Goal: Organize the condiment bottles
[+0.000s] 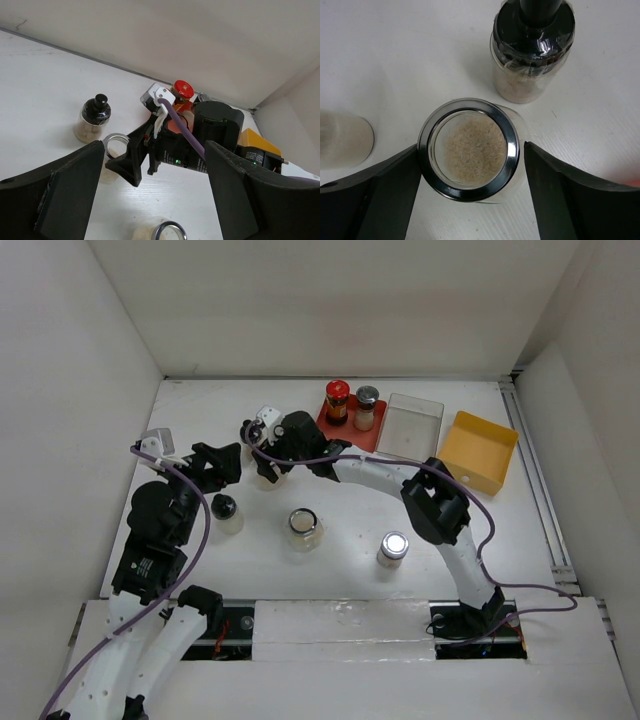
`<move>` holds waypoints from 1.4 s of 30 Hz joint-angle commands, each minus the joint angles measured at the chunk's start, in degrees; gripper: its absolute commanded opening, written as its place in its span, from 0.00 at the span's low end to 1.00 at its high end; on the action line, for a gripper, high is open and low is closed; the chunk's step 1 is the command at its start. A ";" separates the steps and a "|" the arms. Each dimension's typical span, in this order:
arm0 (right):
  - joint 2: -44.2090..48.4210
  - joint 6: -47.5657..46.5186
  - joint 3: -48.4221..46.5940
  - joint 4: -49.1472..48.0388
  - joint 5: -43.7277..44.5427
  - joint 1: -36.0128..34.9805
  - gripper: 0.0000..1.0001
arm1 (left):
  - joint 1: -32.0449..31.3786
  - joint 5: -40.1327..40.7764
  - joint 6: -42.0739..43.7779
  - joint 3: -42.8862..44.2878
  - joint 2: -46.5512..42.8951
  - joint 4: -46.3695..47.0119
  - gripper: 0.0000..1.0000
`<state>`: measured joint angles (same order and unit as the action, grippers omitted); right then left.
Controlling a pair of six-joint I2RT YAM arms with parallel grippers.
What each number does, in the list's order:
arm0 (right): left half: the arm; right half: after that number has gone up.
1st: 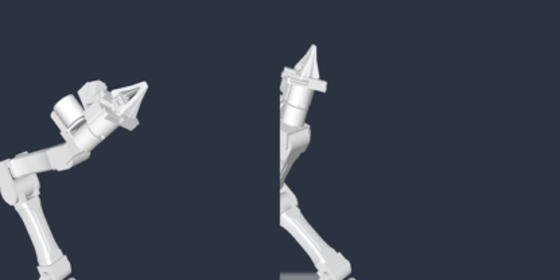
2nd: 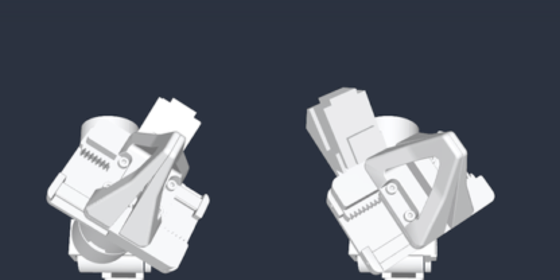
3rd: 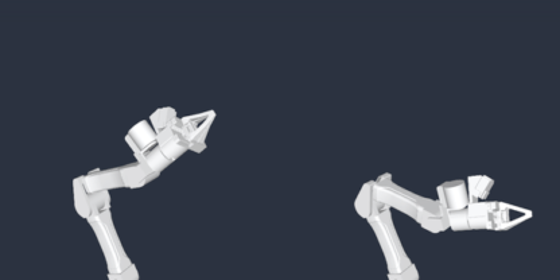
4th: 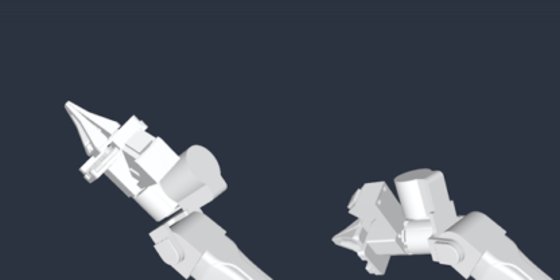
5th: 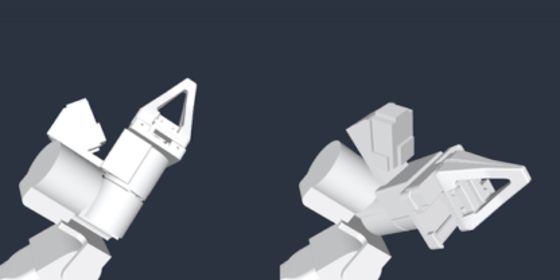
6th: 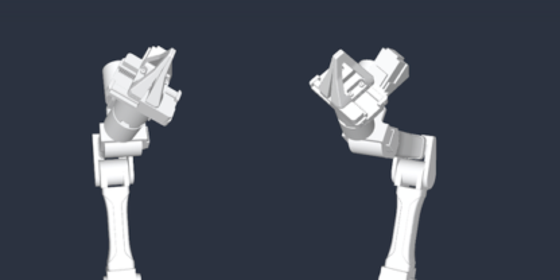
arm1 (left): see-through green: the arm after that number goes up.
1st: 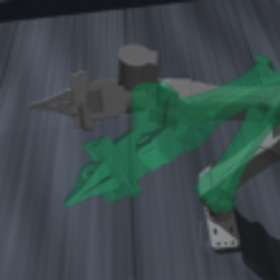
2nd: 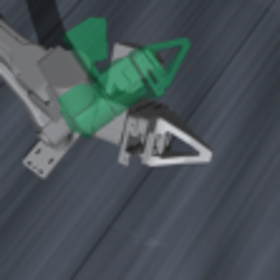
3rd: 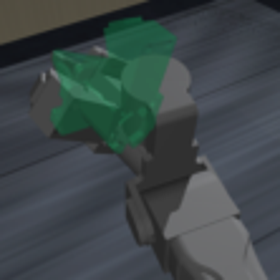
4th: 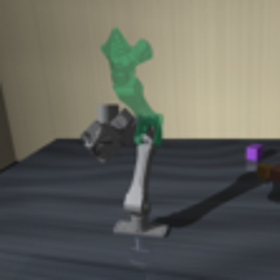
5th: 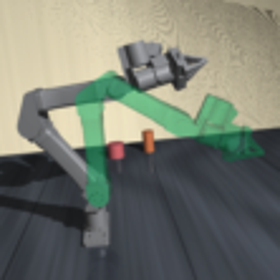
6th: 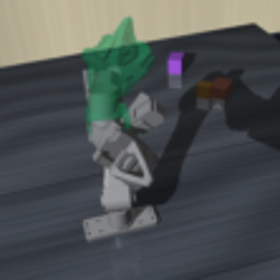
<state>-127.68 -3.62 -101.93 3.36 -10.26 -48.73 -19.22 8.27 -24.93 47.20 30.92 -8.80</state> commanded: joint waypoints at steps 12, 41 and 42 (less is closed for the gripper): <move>13.49 2.12 8.23 -11.88 -0.20 0.65 0.64 | 0.24 -1.51 0.49 -0.62 0.46 3.00 0.77; 17.73 6.78 13.07 -15.84 7.97 20.08 0.61 | 0.24 -2.03 1.02 -0.62 0.99 3.00 0.77; 17.12 6.78 13.68 -16.36 8.50 20.08 0.61 | 0.24 -2.03 1.02 -0.62 0.99 3.00 0.77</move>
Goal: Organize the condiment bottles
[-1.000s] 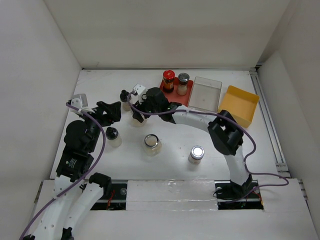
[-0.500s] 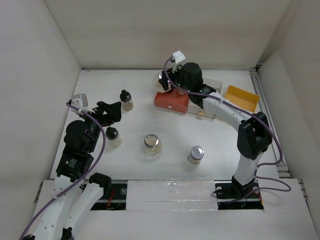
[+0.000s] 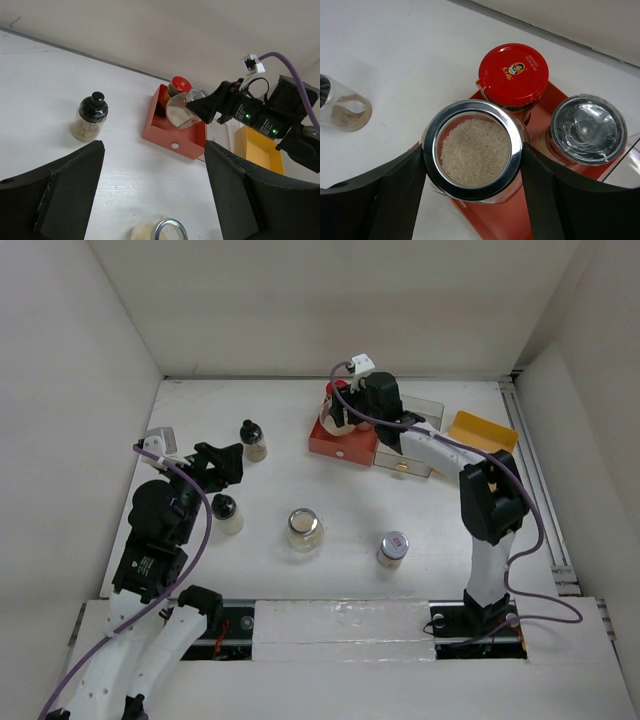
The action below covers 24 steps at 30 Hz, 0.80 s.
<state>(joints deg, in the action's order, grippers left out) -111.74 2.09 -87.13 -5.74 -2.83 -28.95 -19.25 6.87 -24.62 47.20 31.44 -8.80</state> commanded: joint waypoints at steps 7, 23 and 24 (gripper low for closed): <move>-1.64 1.08 -0.58 -7.89 4.67 -0.76 0.61 | 0.26 -0.63 0.72 -0.62 0.46 3.00 0.77; -3.05 2.13 -0.05 -6.04 7.66 -2.95 0.94 | 0.26 -1.69 0.72 -0.62 0.46 3.00 0.79; -1.74 2.13 -0.05 -5.52 7.66 -2.95 0.95 | 0.26 -1.69 0.72 -0.62 0.46 3.00 0.79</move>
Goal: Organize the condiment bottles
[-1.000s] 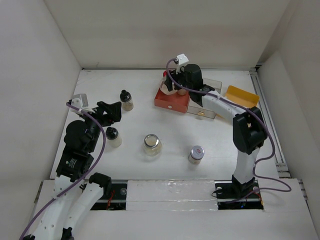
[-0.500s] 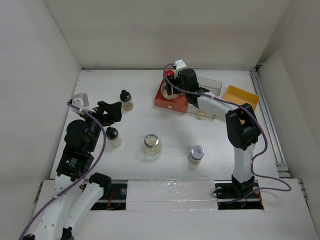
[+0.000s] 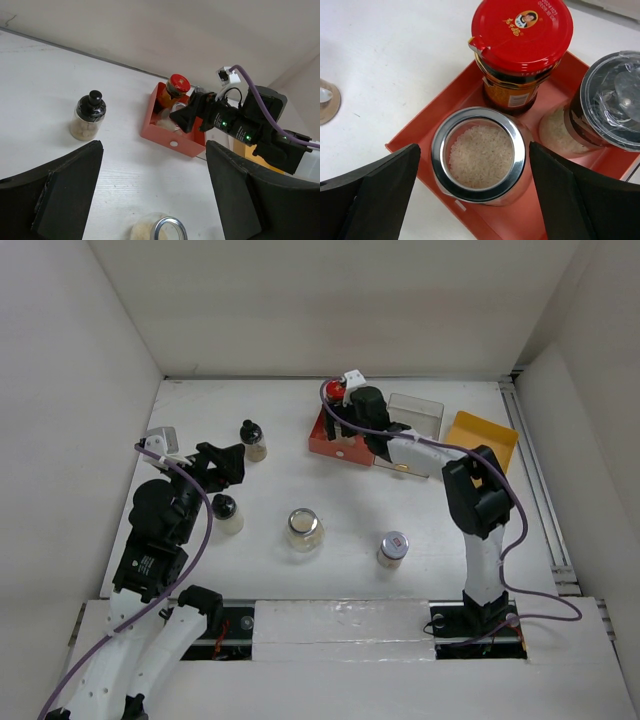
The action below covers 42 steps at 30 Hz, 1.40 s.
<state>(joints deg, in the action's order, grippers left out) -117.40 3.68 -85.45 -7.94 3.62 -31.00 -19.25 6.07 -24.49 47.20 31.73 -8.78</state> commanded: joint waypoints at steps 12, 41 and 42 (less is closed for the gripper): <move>5.53 -3.86 -6.82 -2.25 -13.49 -8.01 0.87 | 0.26 -0.88 0.58 -0.62 0.18 2.97 0.92; -30.25 -3.95 -47.70 5.14 -17.50 -15.05 0.91 | 0.26 -1.41 0.58 -0.62 0.18 3.50 0.93; -30.25 -3.95 -47.70 5.13 -16.89 -15.05 0.88 | 0.26 -1.41 0.58 -0.62 0.18 3.50 0.93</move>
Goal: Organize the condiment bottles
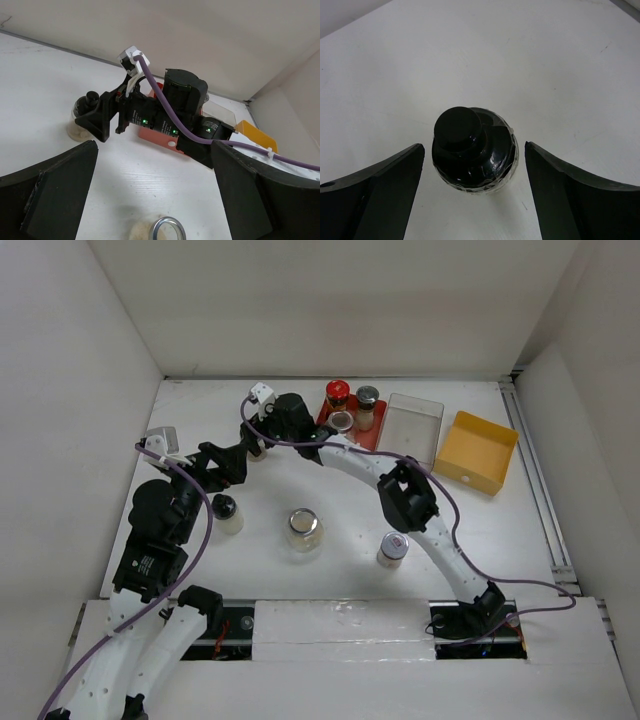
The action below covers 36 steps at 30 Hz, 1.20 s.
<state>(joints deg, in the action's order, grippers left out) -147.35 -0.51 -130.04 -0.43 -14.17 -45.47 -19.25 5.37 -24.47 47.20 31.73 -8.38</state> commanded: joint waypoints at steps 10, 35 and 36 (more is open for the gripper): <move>3.80 2.09 3.09 -8.00 1.26 -0.58 0.61 | 0.26 -0.71 0.56 -0.62 0.18 2.59 0.93; 55.40 11.06 60.68 -29.47 5.99 27.53 0.56 | 0.26 5.53 -1.11 -1.06 -5.18 2.14 0.92; 55.41 11.06 61.39 -28.41 8.18 28.59 0.56 | 0.26 5.53 -1.11 -1.06 -5.18 2.14 0.92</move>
<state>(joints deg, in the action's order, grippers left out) -93.34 10.15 -71.09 -29.39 -11.22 -18.48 -19.22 12.19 -26.00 46.41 26.37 -9.04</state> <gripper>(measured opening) 0.663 0.921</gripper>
